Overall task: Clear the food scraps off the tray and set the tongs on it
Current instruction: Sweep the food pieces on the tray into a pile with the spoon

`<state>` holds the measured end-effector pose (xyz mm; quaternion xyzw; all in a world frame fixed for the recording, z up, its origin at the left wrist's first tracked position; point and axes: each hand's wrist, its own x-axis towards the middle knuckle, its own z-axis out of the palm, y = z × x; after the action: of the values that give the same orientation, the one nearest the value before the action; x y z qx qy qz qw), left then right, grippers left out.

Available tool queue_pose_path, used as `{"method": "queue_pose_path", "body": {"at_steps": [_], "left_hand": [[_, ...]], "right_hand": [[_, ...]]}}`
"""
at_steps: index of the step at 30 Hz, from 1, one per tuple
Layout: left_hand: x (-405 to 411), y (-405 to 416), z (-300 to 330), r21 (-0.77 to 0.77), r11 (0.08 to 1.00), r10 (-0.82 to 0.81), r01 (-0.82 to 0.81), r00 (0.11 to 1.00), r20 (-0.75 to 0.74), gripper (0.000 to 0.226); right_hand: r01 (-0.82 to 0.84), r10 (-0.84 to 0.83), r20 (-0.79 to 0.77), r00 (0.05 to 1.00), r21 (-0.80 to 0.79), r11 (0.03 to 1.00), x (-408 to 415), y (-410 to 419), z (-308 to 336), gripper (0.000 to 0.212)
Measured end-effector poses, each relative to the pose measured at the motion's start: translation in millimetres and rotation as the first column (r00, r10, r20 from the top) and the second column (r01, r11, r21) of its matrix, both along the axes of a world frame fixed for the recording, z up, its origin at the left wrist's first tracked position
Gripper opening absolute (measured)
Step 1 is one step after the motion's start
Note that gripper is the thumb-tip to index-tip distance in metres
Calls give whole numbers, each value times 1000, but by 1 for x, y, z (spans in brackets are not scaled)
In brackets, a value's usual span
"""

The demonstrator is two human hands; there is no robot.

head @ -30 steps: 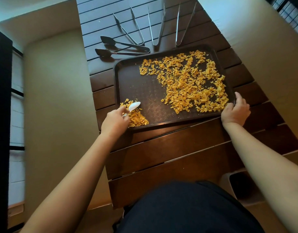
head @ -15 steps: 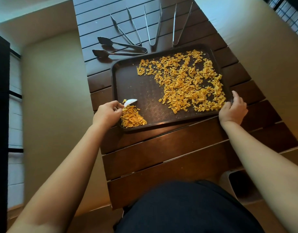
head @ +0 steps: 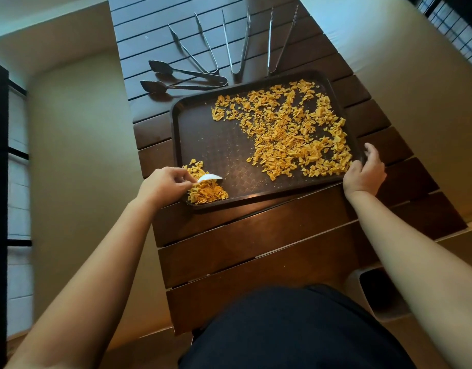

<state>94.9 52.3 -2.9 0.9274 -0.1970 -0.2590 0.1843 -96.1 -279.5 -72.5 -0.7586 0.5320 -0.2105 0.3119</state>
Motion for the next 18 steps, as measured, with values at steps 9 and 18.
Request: {"method": "queue_pose_path", "body": {"at_steps": [9, 18], "left_hand": [[12, 1, -10, -267, 916, 328, -301, 943, 63, 23], [21, -13, -21, -165, 889, 443, -427, 893, 78, 36]], "right_hand": [[258, -291, 177, 940, 184, 948, 15, 5, 8, 40], [268, -271, 0, 963, 146, 952, 10, 28, 7, 49]]}}
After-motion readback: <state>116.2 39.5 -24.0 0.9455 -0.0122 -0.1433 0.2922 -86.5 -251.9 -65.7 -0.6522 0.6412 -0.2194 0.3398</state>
